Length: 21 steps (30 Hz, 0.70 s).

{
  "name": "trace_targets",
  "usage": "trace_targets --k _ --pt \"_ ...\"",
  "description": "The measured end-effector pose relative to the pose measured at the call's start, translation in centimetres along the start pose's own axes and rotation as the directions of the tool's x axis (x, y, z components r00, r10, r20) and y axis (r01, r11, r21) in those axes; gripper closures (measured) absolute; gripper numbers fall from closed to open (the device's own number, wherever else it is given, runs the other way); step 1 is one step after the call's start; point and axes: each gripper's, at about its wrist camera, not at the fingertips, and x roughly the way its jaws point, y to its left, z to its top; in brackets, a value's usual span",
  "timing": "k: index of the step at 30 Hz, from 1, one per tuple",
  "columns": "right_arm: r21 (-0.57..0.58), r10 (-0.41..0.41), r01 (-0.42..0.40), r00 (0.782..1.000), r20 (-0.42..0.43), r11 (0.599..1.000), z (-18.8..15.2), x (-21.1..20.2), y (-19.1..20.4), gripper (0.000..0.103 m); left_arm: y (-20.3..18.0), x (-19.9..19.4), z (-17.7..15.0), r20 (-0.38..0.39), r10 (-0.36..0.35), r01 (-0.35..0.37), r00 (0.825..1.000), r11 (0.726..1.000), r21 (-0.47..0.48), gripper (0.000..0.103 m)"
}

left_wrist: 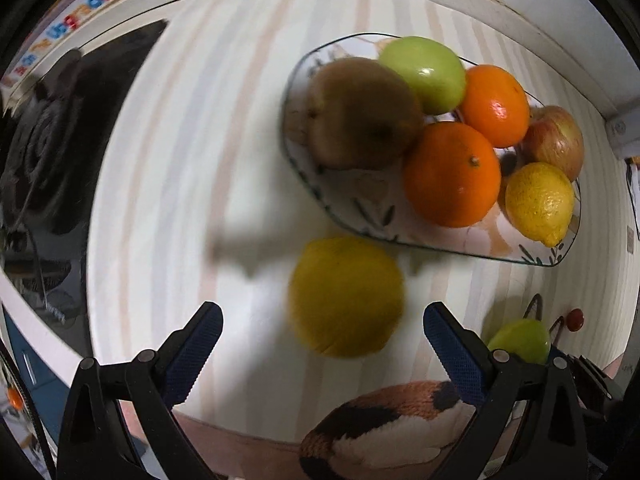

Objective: Organize fruits
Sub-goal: 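Grasp the yellow citrus with the left tool while the right tool grasps the green apple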

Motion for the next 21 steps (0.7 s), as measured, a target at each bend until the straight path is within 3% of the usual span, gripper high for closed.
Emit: trace_targets --k 3,5,13,21 --pt "0.003 0.002 -0.002 1.0 0.005 1.0 0.0 0.0 -0.2 0.04 -0.7 0.2 0.4 0.033 -0.007 0.006 0.999 1.0 0.026 0.014" --pt "0.005 -0.001 0.001 1.0 0.006 1.0 -0.1 -0.2 -0.4 0.04 -1.0 0.4 0.6 0.03 -0.005 0.004 1.0 0.999 0.033 0.041" --pt "0.001 -0.006 0.006 1.0 0.003 1.0 0.2 -0.2 -0.5 0.04 -2.1 0.5 0.1 0.047 -0.002 -0.001 0.999 0.998 0.063 0.042" --pt "0.023 0.036 -0.037 0.997 0.072 0.999 0.6 -3.1 0.1 0.04 -1.9 -2.2 -1.7 0.052 -0.094 0.091 0.994 0.994 0.058 0.042"
